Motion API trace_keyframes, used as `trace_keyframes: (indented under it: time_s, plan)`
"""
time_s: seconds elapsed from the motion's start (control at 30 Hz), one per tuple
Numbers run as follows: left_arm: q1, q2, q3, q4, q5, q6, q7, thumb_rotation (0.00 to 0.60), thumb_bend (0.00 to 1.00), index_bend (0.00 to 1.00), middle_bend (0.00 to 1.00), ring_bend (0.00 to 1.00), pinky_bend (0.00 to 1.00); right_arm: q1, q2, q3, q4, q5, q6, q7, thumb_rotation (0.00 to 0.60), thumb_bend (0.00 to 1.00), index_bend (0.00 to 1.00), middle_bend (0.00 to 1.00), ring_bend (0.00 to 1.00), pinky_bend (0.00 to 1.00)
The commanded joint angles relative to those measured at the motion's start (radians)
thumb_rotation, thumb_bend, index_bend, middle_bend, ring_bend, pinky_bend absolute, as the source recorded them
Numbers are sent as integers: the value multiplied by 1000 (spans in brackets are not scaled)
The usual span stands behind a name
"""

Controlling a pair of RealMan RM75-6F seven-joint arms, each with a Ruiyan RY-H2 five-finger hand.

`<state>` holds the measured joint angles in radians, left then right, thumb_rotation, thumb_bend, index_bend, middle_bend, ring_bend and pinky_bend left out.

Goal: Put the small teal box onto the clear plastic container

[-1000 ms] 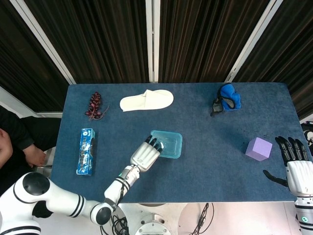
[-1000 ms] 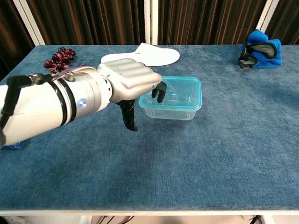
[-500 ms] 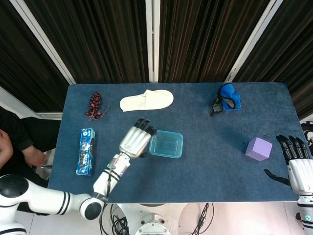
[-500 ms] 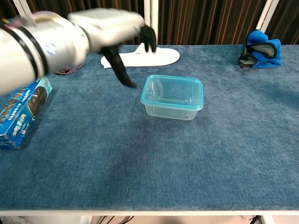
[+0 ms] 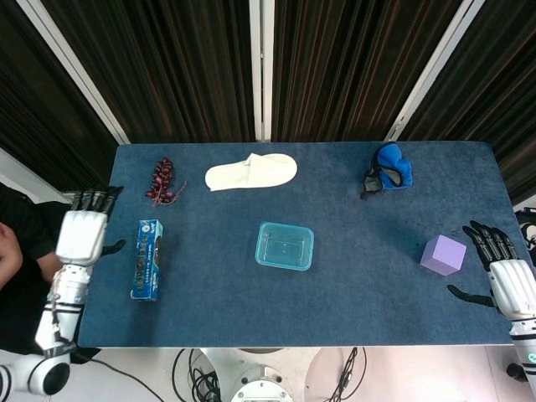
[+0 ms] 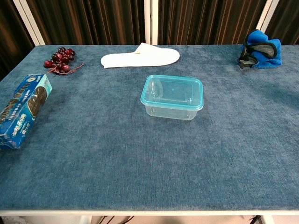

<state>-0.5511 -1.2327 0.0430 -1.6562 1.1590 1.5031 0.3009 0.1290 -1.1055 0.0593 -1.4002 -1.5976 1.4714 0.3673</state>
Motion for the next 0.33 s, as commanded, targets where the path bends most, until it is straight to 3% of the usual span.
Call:
trace_keyframes:
  time_s: [0.03, 0.13, 0.33]
  plan:
    - [120, 56, 73, -36, 84, 81, -78, 600, 0, 136, 122, 0, 20, -15, -14, -9, 11, -14, 35, 27, 600, 30, 0, 15, 0, 0]
    - [195, 85, 116, -64, 130, 125, -104, 600, 0, 138, 122, 0, 18, -29, -19, -25, 14, -27, 55, 37, 600, 31, 0, 22, 0, 0]
    - [324, 75, 143, -75, 204, 218, -157, 600, 0, 138, 122, 0, 19, -50, -18, -50, -9, -45, 77, 30, 600, 32, 0, 24, 0, 0]
